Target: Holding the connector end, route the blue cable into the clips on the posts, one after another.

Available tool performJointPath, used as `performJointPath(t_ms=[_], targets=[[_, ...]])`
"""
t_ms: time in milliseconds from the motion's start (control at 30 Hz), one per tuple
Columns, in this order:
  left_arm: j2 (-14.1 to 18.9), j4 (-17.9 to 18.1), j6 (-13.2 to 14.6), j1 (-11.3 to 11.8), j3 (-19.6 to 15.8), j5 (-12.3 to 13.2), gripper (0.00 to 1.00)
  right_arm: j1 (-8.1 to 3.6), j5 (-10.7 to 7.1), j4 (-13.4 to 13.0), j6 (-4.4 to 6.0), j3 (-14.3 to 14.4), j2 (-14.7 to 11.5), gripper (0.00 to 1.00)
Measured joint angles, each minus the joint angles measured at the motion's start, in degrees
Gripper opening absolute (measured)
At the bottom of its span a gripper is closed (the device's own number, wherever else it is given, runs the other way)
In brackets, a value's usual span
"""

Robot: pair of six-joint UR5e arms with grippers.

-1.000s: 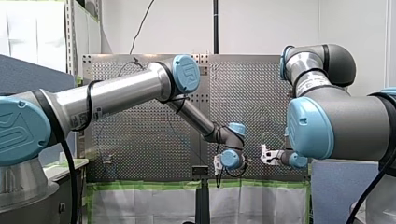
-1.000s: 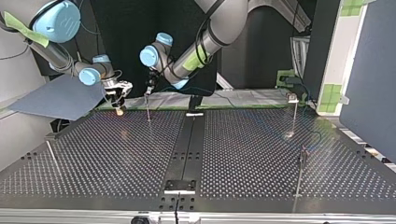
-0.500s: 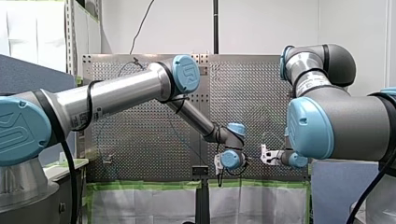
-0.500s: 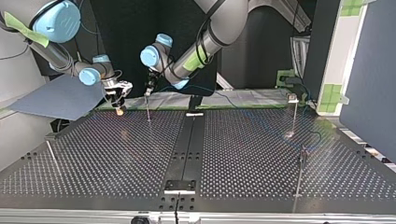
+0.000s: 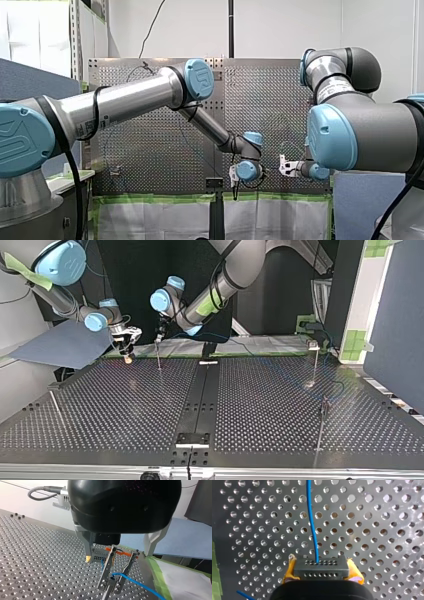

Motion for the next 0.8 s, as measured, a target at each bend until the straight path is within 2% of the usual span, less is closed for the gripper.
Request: performJointPath(t_ms=[167, 300, 567, 800], targets=[[0.04, -1.99, 1.24, -0.56, -0.17, -1.04, 1.00, -0.12, 0.00, 0.06, -0.04, 0.00, 0.00, 0.00], [1.39, -3.04, 3.36, -1.38, -1.84, -3.15, 1.00, -0.42, -0.01, 0.09, 0.02, 0.00, 0.01, 0.00], [5.45, 0.26, 4.22, -2.52, -5.98, -5.35, 1.00, -0.57, -0.01, 0.11, 0.09, -0.01, 0.00, 0.00], [8.81, 3.60, 1.81, -3.23, -9.33, -7.00, 1.00, -0.59, 0.00, 0.16, 0.02, 0.00, 0.01, 0.00]])
